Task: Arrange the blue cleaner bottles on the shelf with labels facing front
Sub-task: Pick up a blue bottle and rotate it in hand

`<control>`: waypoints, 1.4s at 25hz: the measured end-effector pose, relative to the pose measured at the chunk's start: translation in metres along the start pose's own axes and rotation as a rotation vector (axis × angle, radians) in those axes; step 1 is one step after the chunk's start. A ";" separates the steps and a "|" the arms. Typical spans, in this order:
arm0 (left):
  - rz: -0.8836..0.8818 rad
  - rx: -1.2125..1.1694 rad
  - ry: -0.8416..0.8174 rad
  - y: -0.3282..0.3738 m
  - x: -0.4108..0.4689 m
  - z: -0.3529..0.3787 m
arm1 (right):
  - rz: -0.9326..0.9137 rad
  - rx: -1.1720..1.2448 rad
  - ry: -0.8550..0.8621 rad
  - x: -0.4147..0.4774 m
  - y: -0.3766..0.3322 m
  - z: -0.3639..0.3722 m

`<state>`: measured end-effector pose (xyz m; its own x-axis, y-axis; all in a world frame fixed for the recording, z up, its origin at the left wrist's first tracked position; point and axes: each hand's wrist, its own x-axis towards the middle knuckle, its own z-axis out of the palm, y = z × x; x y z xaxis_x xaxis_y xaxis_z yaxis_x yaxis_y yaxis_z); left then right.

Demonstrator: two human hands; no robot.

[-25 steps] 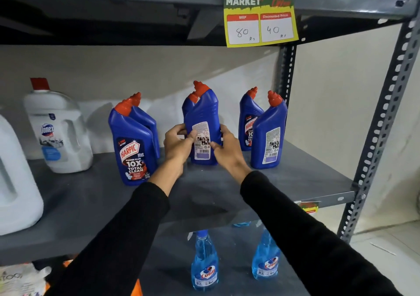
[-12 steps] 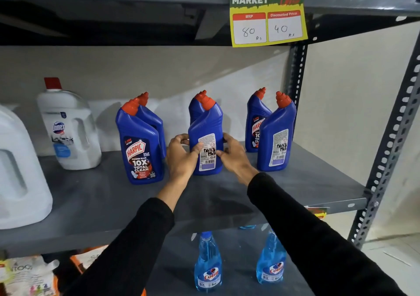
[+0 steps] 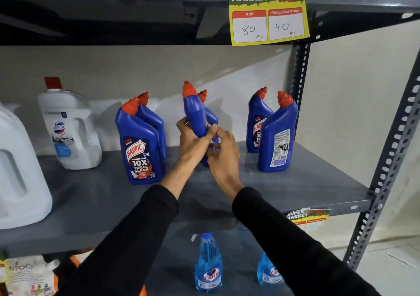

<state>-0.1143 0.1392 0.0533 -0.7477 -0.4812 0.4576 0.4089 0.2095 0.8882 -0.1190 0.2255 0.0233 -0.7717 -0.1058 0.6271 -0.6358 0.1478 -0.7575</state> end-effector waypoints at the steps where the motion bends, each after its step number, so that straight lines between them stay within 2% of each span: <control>1: -0.009 -0.051 -0.025 0.001 0.004 -0.003 | -0.001 0.032 -0.013 0.001 0.000 -0.002; 5: -0.038 -0.356 -0.109 -0.001 0.017 -0.017 | 0.047 0.146 -0.089 0.010 0.003 -0.018; 7: -0.067 -0.394 -0.116 -0.001 0.019 -0.021 | 0.133 0.199 -0.163 0.017 0.008 -0.024; 9: -0.055 -0.330 -0.139 -0.001 0.020 -0.022 | 0.186 0.207 -0.214 0.022 0.014 -0.025; 14: -0.021 -0.223 -0.115 -0.008 0.013 -0.016 | 0.197 0.140 -0.143 0.018 0.023 -0.021; 20: -0.064 -0.144 -0.096 -0.034 0.006 -0.014 | 0.289 0.098 -0.206 0.013 0.035 -0.023; 27: -0.047 -0.019 -0.065 -0.033 0.003 -0.008 | 0.304 0.070 -0.239 0.012 0.037 -0.026; 29: 0.153 0.212 0.094 -0.037 0.000 -0.005 | 0.238 0.061 -0.200 0.016 0.030 -0.036; 31: 0.483 0.399 0.320 -0.033 -0.006 0.003 | 0.097 0.018 -0.056 0.021 0.019 -0.054; 32: 0.631 0.421 0.366 -0.028 -0.008 0.010 | 0.012 -0.009 0.037 0.024 0.015 -0.065; 33: 0.740 0.418 0.346 -0.023 -0.010 0.020 | -0.070 -0.027 0.129 0.027 0.012 -0.079; 35: 0.816 0.387 0.212 -0.016 -0.016 0.044 | -0.162 -0.017 0.287 0.034 0.014 -0.106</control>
<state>-0.1320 0.1810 0.0338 -0.1782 -0.1969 0.9641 0.5345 0.8033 0.2628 -0.1528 0.3280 0.0532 -0.6243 0.1519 0.7662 -0.7476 0.1684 -0.6425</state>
